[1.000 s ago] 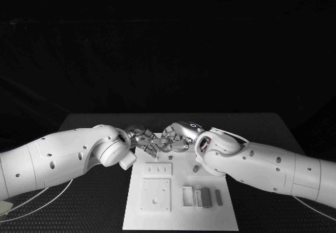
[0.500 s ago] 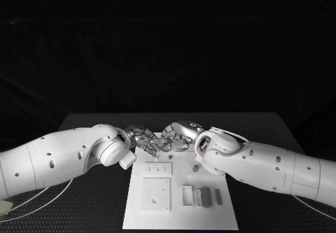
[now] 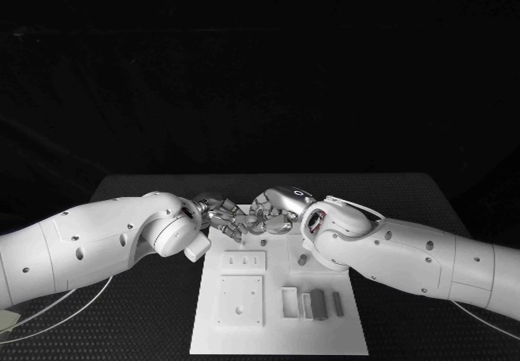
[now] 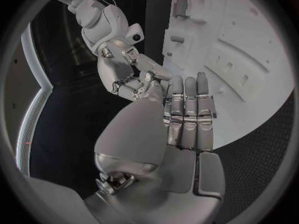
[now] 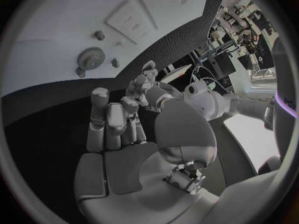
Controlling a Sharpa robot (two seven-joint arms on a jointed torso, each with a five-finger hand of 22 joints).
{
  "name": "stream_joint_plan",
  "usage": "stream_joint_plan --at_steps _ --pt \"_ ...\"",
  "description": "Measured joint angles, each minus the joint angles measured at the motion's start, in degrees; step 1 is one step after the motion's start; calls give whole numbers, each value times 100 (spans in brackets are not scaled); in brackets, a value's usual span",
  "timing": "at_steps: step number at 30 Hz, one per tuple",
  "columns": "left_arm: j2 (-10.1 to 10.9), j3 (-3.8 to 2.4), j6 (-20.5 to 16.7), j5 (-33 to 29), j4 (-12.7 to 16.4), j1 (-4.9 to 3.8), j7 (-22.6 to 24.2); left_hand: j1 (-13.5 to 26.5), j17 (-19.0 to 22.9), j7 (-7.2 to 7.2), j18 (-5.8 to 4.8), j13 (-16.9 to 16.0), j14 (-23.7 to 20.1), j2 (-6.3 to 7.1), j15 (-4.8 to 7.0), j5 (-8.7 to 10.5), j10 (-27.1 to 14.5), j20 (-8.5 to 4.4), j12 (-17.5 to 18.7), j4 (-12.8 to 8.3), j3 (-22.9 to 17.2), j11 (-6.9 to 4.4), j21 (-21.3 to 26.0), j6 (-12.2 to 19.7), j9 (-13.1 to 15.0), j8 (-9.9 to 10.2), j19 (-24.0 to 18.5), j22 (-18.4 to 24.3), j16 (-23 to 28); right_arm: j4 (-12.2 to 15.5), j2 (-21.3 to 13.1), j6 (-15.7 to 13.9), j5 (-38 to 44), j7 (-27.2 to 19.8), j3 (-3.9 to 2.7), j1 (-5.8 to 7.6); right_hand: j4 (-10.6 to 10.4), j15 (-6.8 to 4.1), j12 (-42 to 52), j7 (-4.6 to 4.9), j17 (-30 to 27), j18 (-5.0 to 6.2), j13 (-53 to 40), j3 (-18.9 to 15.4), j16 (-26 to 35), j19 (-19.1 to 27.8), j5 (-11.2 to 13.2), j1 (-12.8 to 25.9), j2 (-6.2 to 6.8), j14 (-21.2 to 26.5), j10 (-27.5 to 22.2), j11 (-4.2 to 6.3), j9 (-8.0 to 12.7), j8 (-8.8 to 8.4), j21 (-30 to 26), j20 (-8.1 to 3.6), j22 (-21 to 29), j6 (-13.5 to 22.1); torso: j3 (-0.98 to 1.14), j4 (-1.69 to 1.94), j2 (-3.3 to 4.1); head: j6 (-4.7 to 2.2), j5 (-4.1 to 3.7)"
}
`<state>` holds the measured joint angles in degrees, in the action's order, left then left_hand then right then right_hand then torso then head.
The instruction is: Assemble the parts on the task board
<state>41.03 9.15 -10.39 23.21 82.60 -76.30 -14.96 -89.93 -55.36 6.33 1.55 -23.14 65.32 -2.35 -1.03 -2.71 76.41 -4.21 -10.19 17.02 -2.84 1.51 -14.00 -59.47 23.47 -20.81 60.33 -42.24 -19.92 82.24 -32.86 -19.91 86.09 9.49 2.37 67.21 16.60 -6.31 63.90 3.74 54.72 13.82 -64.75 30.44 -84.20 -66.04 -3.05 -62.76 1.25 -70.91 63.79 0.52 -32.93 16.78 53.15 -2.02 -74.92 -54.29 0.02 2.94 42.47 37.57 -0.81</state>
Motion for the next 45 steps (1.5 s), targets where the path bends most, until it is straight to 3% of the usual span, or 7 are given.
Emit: stream_joint_plan --at_steps 18,21,24,30,35,41,45 --pt "-1 4 -102 -157 -4 6 -17 145 -255 21 -30 -564 103 70 104 -391 142 -101 -247 93 -310 -101 -85 -19 0 0 101 -268 -333 -81 43 35 0 -12 -6 6 0 1 0 -11 -55 1 11 0 0 -9 0 45 45 0 0 0 -1 23 0 10 0 -11 4 -3 0 11 -12" --pt "-1 4 -102 -175 -8 6 -28 176 -312 21 -31 -680 130 100 130 -501 159 -133 -344 87 -316 -117 -132 -18 0 0 133 -342 -446 -88 40 32 0 -10 -5 6 0 0 -11 18 -111 1 17 -1 36 -9 0 118 117 25 0 0 -2 -14 0 11 0 13 4 -3 0 10 -14" --pt "-1 -4 -101 -188 -13 1 -34 184 -340 21 -31 -792 133 109 133 -533 144 -155 -418 86 -317 -138 -159 -18 1 0 110 -421 -533 -102 20 26 -9 -3 3 1 -17 72 -97 246 -185 1 40 -15 84 3 16 164 319 140 -85 -107 86 -261 -58 22 0 206 7 -3 1 10 -14" --pt "0 -8 -53 -187 -61 -6 -83 220 -347 19 -31 -883 133 145 133 -533 120 -155 -484 44 -359 -163 -181 -18 1 -1 109 -493 -599 -92 -160 -8 -41 4 7 -4 -175 287 -157 318 -188 -49 78 48 115 54 16 311 751 249 -223 -332 263 -597 -140 29 0 510 8 -3 0 14 -5" --pt "5 -8 95 -87 -103 -5 -217 296 -339 11 -34 -945 111 141 154 -298 70 -176 -512 -91 -494 -167 -181 -9 1 -1 89 -560 -644 -87 -390 -72 -63 4 4 -4 -254 294 -161 335 -187 -53 82 127 115 55 16 294 819 256 -216 -340 271 -597 -140 30 0 528 12 -4 0 26 3" --pt "-28 -8 379 305 -139 -5 -501 296 -321 10 -34 -990 111 140 154 -189 64 -175 -555 -120 -523 -170 -210 -8 1 -1 89 -618 -705 -177 -609 -190 -115 -1 -143 55 -277 294 -161 328 -187 -55 88 151 115 64 16 272 841 256 -216 -340 270 -597 -140 39 0 539 18 -8 1 29 22" --pt "-95 -8 598 659 -181 -5 -749 303 -313 10 -34 -1038 111 120 154 -317 56 -184 -602 -126 -529 -162 -225 -8 1 -1 97 -672 -770 -246 -685 -289 -187 -12 -248 107 -277 294 -161 331 -187 -55 95 151 115 65 16 240 855 257 -216 -339 270 -597 -140 41 0 542 21 -9 1 21 32"
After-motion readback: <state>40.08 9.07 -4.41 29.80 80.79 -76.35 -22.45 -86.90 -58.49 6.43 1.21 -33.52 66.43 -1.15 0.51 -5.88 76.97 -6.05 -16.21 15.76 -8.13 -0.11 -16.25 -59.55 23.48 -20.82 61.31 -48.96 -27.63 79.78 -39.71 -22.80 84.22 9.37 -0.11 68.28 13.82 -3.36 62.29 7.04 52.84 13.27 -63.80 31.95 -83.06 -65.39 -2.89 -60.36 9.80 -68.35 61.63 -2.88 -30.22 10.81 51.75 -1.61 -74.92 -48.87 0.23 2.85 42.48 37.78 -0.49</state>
